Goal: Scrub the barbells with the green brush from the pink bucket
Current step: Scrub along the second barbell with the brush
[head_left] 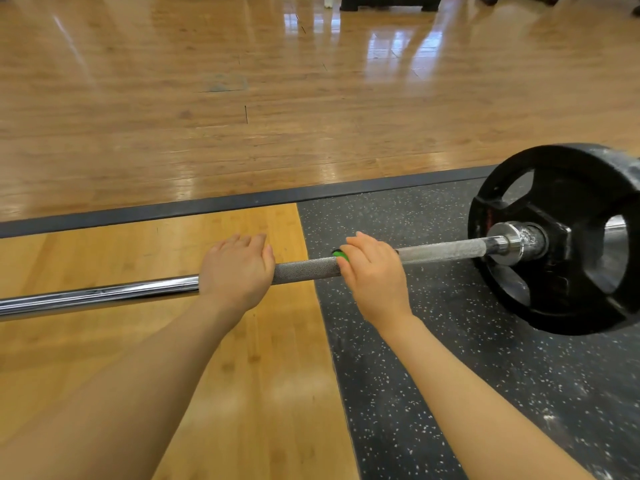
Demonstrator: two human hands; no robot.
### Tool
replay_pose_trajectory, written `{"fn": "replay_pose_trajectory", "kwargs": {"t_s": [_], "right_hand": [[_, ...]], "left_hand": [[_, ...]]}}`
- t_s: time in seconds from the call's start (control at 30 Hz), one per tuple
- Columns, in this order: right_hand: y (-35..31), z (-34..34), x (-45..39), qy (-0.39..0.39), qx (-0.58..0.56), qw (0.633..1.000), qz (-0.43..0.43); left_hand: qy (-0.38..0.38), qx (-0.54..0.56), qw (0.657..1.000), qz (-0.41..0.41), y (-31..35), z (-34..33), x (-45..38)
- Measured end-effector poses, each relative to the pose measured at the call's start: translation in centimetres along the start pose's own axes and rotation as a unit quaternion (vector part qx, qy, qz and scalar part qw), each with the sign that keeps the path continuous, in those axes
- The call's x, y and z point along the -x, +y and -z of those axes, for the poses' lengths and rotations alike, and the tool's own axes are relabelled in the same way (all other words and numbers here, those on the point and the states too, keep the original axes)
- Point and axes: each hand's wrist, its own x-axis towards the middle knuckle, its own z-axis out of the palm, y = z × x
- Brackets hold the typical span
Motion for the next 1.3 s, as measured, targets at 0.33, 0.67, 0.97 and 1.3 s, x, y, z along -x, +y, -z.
{"fn": "replay_pose_trajectory", "kwargs": {"t_s": [0.33,0.67,0.97,1.3], "right_hand": [[2.4,0.6,0.3,0.004,0.021,0.999,0.042],[3.1,3.6,1.0,-0.027,-0.062,0.992,-0.103],[2.9,8.4,3.9,-0.010,-0.075,0.975,-0.207],[1.1,11.1,5.7,-0.017,-0.101,0.968,-0.227]], "left_hand": [[0.005,0.005,1.000,-0.003,0.0,0.2,0.0],[-0.017,0.017,1.000,0.006,0.1,0.1,0.8],[-0.035,0.020,0.999,0.012,0.6,0.9,3.2],[-0.043,0.018,0.999,-0.002,1.0,0.2,7.3]]}}
